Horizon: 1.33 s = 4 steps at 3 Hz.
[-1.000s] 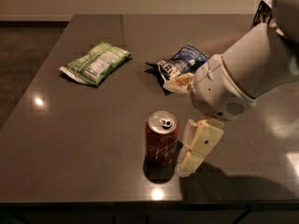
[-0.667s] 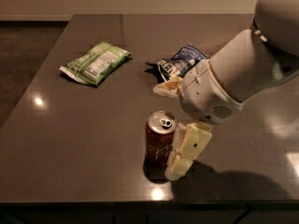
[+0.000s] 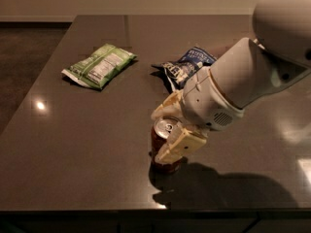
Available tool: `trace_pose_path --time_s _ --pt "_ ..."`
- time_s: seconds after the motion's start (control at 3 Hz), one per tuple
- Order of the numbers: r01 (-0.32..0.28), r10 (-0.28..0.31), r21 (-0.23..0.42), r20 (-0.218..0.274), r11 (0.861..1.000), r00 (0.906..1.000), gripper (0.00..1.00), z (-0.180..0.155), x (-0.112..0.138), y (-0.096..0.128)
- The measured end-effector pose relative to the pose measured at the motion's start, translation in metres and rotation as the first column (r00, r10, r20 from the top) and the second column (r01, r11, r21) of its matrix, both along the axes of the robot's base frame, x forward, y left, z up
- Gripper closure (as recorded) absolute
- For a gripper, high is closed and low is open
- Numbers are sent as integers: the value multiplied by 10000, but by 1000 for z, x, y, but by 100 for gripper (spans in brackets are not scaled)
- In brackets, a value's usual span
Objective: Move coke can near green jalapeno chip bag
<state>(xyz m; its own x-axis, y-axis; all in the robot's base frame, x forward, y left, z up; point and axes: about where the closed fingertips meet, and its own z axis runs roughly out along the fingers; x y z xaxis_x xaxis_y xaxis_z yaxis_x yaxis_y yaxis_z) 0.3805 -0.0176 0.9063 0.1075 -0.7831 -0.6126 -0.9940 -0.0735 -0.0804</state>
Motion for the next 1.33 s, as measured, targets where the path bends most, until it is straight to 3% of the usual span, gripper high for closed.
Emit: trace_pose_path --time_s 0.67,1.0,1.33 --pt "-490 486 140 227 9987 9986 87 20 11 24" --pt "-920 909 292 376 9953 9951 100 41 29 60" --pt "-1251 1231 427 465 9912 9913 100 56 54 99"
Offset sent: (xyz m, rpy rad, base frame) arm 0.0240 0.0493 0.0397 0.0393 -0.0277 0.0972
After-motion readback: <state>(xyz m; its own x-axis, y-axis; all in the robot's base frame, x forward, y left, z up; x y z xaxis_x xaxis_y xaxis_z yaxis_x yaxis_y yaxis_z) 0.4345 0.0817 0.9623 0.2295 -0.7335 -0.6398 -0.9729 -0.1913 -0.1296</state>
